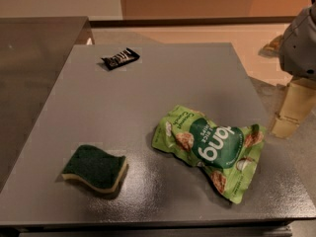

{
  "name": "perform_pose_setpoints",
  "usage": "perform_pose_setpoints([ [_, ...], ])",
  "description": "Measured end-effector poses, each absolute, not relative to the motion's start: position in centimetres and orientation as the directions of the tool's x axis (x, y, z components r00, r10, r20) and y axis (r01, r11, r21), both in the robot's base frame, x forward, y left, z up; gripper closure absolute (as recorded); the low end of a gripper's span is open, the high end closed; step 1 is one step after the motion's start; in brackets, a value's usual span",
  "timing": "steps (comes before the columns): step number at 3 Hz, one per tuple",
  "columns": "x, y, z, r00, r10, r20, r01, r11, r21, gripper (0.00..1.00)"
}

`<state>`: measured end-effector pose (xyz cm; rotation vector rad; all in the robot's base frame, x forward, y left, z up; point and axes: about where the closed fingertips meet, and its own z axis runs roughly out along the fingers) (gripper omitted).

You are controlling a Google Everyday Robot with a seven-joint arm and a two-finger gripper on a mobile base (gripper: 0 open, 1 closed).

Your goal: Move green rice chip bag near rxbar chocolate

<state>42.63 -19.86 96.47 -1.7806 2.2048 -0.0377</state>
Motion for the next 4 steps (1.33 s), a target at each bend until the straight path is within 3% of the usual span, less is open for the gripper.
perform_pose_setpoints([
  [2, 40.4, -15.2, 91.0, -0.133, -0.965, -0.226, -0.975, 0.169, -0.147, 0.0],
  [4, 39.8, -12.3, 87.0, -0.191, -0.961, -0.198, -0.969, 0.217, -0.119, 0.0],
])
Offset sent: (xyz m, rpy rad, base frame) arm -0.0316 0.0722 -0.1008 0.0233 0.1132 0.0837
